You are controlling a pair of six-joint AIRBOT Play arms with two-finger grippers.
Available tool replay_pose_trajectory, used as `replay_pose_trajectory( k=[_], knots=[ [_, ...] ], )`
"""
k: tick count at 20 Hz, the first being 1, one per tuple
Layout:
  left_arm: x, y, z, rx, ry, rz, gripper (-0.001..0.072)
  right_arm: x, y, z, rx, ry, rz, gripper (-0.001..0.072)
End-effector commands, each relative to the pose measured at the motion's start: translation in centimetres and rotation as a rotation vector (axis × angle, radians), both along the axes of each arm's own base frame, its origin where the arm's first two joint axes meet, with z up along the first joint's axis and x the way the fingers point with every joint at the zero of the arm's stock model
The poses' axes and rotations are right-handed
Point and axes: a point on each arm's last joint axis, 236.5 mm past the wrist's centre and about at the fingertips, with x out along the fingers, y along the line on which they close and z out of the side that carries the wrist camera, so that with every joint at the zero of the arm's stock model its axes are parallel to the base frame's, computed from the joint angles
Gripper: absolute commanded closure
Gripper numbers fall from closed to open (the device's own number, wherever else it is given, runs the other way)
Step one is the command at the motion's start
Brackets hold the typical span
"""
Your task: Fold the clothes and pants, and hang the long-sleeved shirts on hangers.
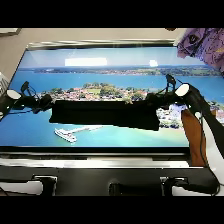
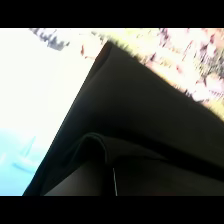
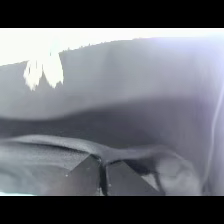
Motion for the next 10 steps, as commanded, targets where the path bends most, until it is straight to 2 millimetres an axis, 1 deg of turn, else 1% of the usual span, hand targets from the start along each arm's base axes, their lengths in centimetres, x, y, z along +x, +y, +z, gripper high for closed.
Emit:
replay_pose_trajectory(
  k=[1, 5, 6, 7, 8, 9, 10],
  knots=[
    [2.4, -1.1, -0.8, -0.005, 0.002, -0.036, 0.0690, 2.6, -0.2, -1.4, -0.008, -0.014, -0.010, 0.0685],
    [2.5, -1.0, -2.7, -0.018, 0.051, 0.002, 0.0686, 2.6, 0.0, -4.2, 0.002, 0.042, -0.021, 0.0684],
    [2.4, -1.0, -2.9, -0.024, 0.057, 0.007, 0.0645, 2.6, 0.3, -4.6, 0.022, 0.054, -0.028, 0.0675],
    [2.5, -1.0, -2.9, -0.031, 0.062, 0.025, 0.0485, 2.6, 0.7, -4.5, 0.043, 0.057, -0.036, 0.0577],
    [2.6, -0.9, -2.8, -0.038, 0.063, 0.052, 0.0222, 2.6, 1.0, -4.1, 0.058, 0.056, -0.037, 0.0502],
    [2.8, -0.8, -2.4, -0.043, 0.063, 0.061, 0.0055, 2.6, 1.1, -3.2, 0.072, 0.062, -0.026, 0.0440],
    [2.9, -0.5, -1.9, -0.048, 0.064, 0.065, 0.0023, 2.6, 0.9, -2.1, 0.080, 0.071, -0.017, 0.0339]
  ],
)
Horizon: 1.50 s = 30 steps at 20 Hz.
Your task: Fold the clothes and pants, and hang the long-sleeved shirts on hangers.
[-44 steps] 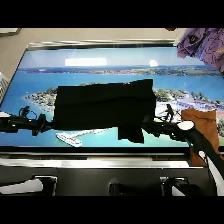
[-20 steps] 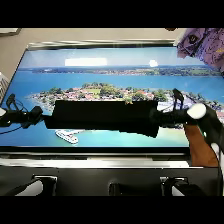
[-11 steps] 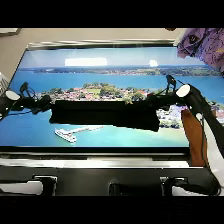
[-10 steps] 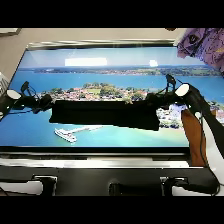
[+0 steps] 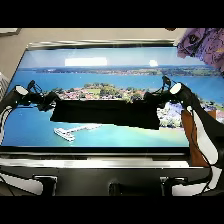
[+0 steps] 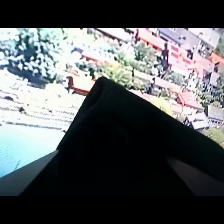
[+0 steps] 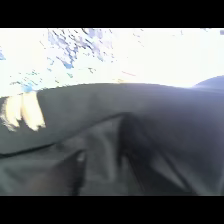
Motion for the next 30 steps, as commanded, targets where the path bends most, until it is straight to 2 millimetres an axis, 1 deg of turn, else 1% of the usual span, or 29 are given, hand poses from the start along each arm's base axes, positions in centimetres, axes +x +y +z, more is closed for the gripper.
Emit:
replay_pose_trajectory(
  k=[1, 2, 3, 4, 5, 6, 8, 10, 11, 12, 14, 17, 19, 22, 24, 26, 28, 29, 30],
  knots=[
    [0.4, 0.7, 1.3, -0.024, 0.012, 0.039, 0.0023, -0.2, -0.5, 2.7, 0.045, 0.036, 0.021, 0.0259],
    [0.6, 1.1, 2.3, -0.027, 0.007, 0.038, 0.0023, -0.4, -2.0, 4.0, 0.040, 0.044, 0.023, 0.0218],
    [0.6, 1.6, 3.4, -0.025, 0.003, 0.036, 0.0023, -0.6, -4.3, 5.1, 0.033, 0.046, 0.017, 0.0181],
    [0.6, 2.2, 4.4, -0.017, -0.003, 0.034, 0.0024, -1.1, -6.5, 5.5, 0.044, 0.054, -0.002, 0.0155],
    [0.5, 2.8, 5.5, -0.004, -0.015, 0.032, 0.0023, -2.1, -8.7, 5.4, 0.064, 0.084, -0.014, 0.0125],
    [0.4, 3.3, 6.4, 0.014, -0.029, 0.032, 0.0024, -3.2, -10.0, 5.2, 0.103, 0.110, -0.002, 0.0104],
    [0.0, 4.3, 7.8, 0.068, -0.048, 0.025, 0.0024, -4.9, -11.2, 4.6, 0.188, 0.133, 0.025, 0.0104],
    [-0.2, 4.6, 8.5, 0.091, -0.055, 0.020, 0.0024, -5.5, -12.0, 3.4, 0.216, 0.134, 0.031, 0.0098],
    [-0.3, 4.6, 8.6, 0.091, -0.054, 0.018, 0.0025, -5.6, -12.1, 2.5, 0.217, 0.136, 0.033, 0.0052],
    [-0.5, 4.5, 8.5, 0.089, -0.047, 0.015, 0.0024, -5.5, -12.0, 1.6, 0.225, 0.138, 0.040, 0.0050],
    [-0.6, 4.4, 8.5, 0.087, -0.041, 0.011, 0.0026, -5.1, -11.0, 0.3, 0.289, 0.145, 0.047, 0.0050],
    [-0.6, 4.2, 8.5, 0.086, -0.041, 0.007, 0.0026, -4.1, -9.7, -1.4, 0.390, 0.142, 0.034, 0.0050],
    [-0.6, 4.2, 8.5, 0.078, -0.035, 0.027, 0.0026, -3.6, -9.7, -2.7, 0.406, 0.145, 0.012, 0.0051],
    [-0.6, 4.2, 8.5, 0.074, -0.033, 0.037, 0.0026, -3.1, -9.2, -3.4, 0.435, 0.151, -0.006, 0.0051],
    [-0.6, 4.2, 8.5, 0.074, -0.032, 0.037, 0.0026, -3.4, -7.5, -3.7, 0.434, 0.165, 0.032, 0.0052],
    [-0.6, 4.2, 8.5, 0.071, -0.030, 0.044, 0.0026, -4.1, -4.5, -4.0, 0.433, 0.190, 0.100, 0.0060],
    [-0.6, 4.1, 8.5, 0.068, -0.028, 0.046, 0.0026, -5.3, -1.2, -4.5, 0.434, 0.227, 0.167, 0.0072],
    [-0.7, 4.0, 8.5, 0.064, -0.026, 0.046, 0.0026, -5.8, 0.2, -4.6, 0.432, 0.240, 0.199, 0.0158],
    [-0.8, 3.9, 8.5, 0.057, -0.022, 0.044, 0.0025, -6.1, 1.3, -4.4, 0.429, 0.244, 0.228, 0.0330]
  ],
)
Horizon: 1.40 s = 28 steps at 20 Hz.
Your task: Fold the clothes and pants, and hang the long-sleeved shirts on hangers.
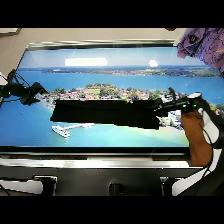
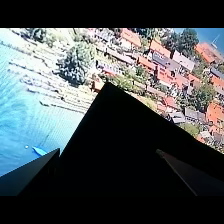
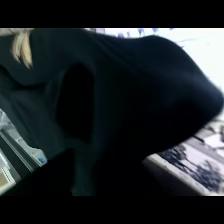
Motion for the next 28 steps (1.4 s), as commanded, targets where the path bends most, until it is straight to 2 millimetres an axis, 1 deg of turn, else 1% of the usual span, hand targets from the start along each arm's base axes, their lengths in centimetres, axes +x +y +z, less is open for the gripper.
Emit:
replay_pose_trajectory(
  k=[1, 2, 3, 4, 5, 7, 8, 10, 11, 13, 14, 16, 18, 19, 21, 24, 26, 28],
  knots=[
    [-0.2, -0.6, 0.1, -0.024, 0.010, 0.000, 0.0026, -1.2, 4.1, 0.1, -0.005, -0.005, 0.098, 0.0514],
    [-0.2, -1.1, 0.2, -0.040, 0.012, -0.005, 0.0026, -0.8, 4.4, 0.8, -0.017, -0.032, 0.097, 0.0684],
    [-0.1, -1.8, 0.3, -0.058, 0.007, -0.011, 0.0029, -0.2, 4.1, 1.6, -0.040, -0.047, 0.070, 0.0683],
    [0.2, -3.0, 0.6, -0.086, -0.001, -0.021, 0.0041, 0.2, 3.5, 2.7, -0.079, -0.057, 0.042, 0.0683],
    [0.5, -4.5, 0.7, -0.110, -0.007, -0.037, 0.0133, 0.2, 2.6, 3.7, -0.135, -0.065, 0.040, 0.0684],
    [0.8, -8.4, 0.5, -0.161, -0.008, -0.097, 0.0591, -0.2, 0.9, 6.9, -0.231, -0.069, 0.038, 0.0684],
    [0.8, -11.0, 0.2, -0.188, 0.001, -0.134, 0.0686, -0.5, 0.0, 8.7, -0.284, -0.076, 0.049, 0.0684],
    [0.8, -16.3, -0.7, -0.229, 0.009, -0.208, 0.0686, -0.8, -1.5, 12.3, -0.366, -0.098, 0.040, 0.0684],
    [0.7, -19.4, -1.3, -0.244, 0.011, -0.251, 0.0686, -0.8, -2.2, 14.0, -0.403, -0.115, 0.028, 0.0684],
    [0.2, -26.1, -2.4, -0.288, -0.002, -0.321, 0.0686, -0.8, -3.1, 16.8, -0.448, -0.144, 0.001, 0.0684],
    [-0.1, -29.7, -2.7, -0.330, -0.015, -0.341, 0.0687, -0.9, -3.6, 18.0, -0.472, -0.152, -0.008, 0.0684],
    [-0.7, -36.5, -3.0, -0.419, -0.048, -0.349, 0.0687, -1.1, -4.5, 19.7, -0.517, -0.160, -0.014, 0.0684],
    [-1.9, -42.4, -3.4, -0.516, -0.060, -0.325, 0.0687, -1.4, -5.4, 21.4, -0.560, -0.168, -0.014, 0.0684],
    [-2.7, -45.1, -3.8, -0.561, -0.054, -0.306, 0.0687, -1.5, -5.8, 22.2, -0.582, -0.173, -0.017, 0.0684],
    [-4.5, -49.6, -4.5, -0.619, -0.042, -0.289, 0.0687, -1.7, -6.1, 23.8, -0.595, -0.187, -0.022, 0.0683],
    [-7.0, -55.5, -4.8, -0.659, -0.033, -0.368, 0.0688, -2.2, -6.0, 24.8, -0.596, -0.181, -0.022, 0.0683],
    [-7.9, -58.7, -4.6, -0.689, -0.037, -0.407, 0.0688, -2.5, -6.0, 24.9, -0.596, -0.171, -0.016, 0.0683],
    [-8.3, -61.1, -5.0, -0.731, 0.004, -0.377, 0.0689, -2.7, -6.0, 24.9, -0.596, -0.164, -0.014, 0.0683]
  ],
)
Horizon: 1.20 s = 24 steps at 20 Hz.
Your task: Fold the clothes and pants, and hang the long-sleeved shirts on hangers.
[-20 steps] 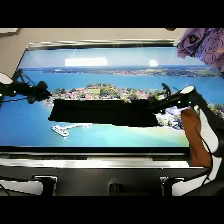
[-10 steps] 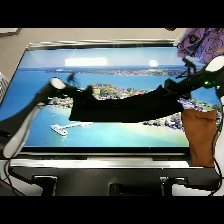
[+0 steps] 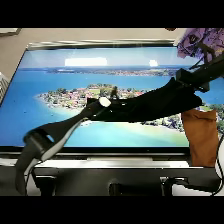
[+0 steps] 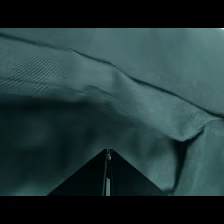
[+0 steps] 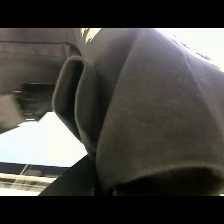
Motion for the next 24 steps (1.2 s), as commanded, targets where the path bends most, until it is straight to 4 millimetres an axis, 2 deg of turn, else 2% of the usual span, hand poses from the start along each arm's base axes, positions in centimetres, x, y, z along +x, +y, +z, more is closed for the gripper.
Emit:
replay_pose_trajectory(
  k=[1, 4, 6, 8, 10, 11, 13, 15, 18, 21, 24],
  knots=[
    [-1.4, -5.1, -0.5, -0.072, 0.083, 0.018, 0.0689, -0.6, -0.1, 0.5, -0.007, 0.014, -0.004, 0.0683],
    [-1.5, -6.4, -0.4, -0.096, 0.103, 0.011, 0.0690, -0.5, -0.1, 0.8, -0.006, 0.008, -0.019, 0.0683],
    [-1.0, -5.1, 0.1, -0.091, 0.121, -0.017, 0.0691, -0.3, -0.2, 0.8, -0.008, 0.002, -0.030, 0.0684],
    [0.1, -2.1, 0.6, -0.033, 0.098, -0.068, 0.0691, 0.5, -0.3, 0.9, -0.002, -0.023, -0.065, 0.0684],
    [2.4, 3.4, 2.0, 0.094, 0.019, -0.120, 0.0691, 1.1, 0.5, 1.2, 0.043, -0.035, -0.090, 0.0684],
    [3.8, 6.8, 3.0, 0.172, -0.029, -0.131, 0.0691, 1.3, 1.1, 1.3, 0.053, -0.036, -0.096, 0.0684],
    [6.5, 14.9, 6.1, 0.333, -0.112, -0.118, 0.0690, 1.5, 3.5, 1.4, 0.060, -0.046, -0.069, 0.0684],
    [8.2, 23.3, 9.6, 0.469, -0.163, -0.080, 0.0689, 1.9, 7.2, 1.4, 0.069, -0.061, -0.044, 0.0684],
    [8.9, 33.1, 14.8, 0.559, -0.209, 0.002, 0.0688, 2.2, 13.8, -0.2, 0.088, -0.048, -0.004, 0.0684],
    [9.0, 39.3, 18.7, 0.569, -0.225, 0.122, 0.0688, 2.1, 20.8, -3.0, 0.118, -0.018, 0.050, 0.0684],
    [9.3, 43.6, 20.5, 0.576, -0.233, 0.215, 0.0688, 2.0, 27.2, -6.2, 0.173, 0.012, 0.080, 0.0684]
  ],
)
